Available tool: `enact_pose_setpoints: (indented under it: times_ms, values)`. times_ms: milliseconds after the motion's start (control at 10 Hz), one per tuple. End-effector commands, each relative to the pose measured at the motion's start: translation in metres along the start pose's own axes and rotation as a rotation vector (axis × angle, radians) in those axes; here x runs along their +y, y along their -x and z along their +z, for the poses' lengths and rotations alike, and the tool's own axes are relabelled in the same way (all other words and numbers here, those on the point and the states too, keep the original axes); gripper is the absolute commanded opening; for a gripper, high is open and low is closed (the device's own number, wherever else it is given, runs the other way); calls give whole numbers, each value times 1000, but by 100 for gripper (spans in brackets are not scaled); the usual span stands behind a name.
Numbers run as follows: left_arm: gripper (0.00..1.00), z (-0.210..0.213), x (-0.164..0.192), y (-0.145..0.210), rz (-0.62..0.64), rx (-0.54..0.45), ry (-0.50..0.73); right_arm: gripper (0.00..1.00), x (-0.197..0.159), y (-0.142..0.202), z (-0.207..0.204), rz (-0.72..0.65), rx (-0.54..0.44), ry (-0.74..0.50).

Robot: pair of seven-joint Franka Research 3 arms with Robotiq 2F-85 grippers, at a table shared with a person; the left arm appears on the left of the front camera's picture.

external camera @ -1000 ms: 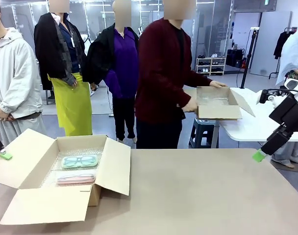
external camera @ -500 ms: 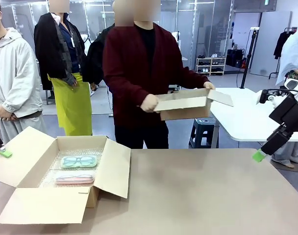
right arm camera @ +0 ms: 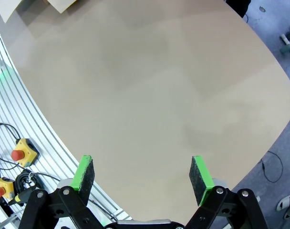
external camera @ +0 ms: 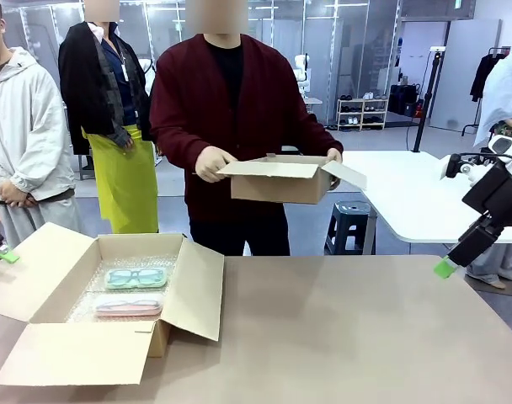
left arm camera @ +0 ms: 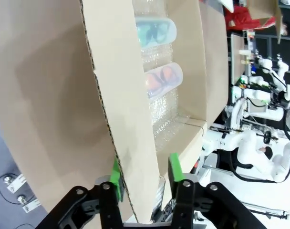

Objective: Pack the glasses set securely to prepare it for shipping.
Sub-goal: Position the Package Box on the left side of the table.

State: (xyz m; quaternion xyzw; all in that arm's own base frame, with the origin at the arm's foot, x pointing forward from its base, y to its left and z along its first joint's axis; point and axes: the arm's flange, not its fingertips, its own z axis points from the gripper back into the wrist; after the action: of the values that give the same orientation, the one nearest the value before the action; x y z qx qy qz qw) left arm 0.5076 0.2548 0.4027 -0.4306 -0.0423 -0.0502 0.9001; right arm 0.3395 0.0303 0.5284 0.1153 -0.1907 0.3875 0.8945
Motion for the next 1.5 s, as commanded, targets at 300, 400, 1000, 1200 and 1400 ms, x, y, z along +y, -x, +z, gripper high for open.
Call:
enact_pose_setpoints:
  times_ms: [300, 400, 1000, 1200, 1400]
  values:
    - [100, 21, -47, 39, -70, -203, -211, 100, 2, 0, 2, -4, 6, 5]
    - [100, 20, -50, 41, -79, -216, -220, 100, 2, 0, 2, -4, 6, 5]
    - [100, 29, -54, 33, -66, -214, -189, 100, 2, 0, 2, -4, 6, 5]
    - [100, 29, -54, 33, -66, -214, -189, 100, 2, 0, 2, -4, 6, 5]
    - [100, 29, -54, 33, -66, -214, -189, 100, 2, 0, 2, -4, 6, 5]
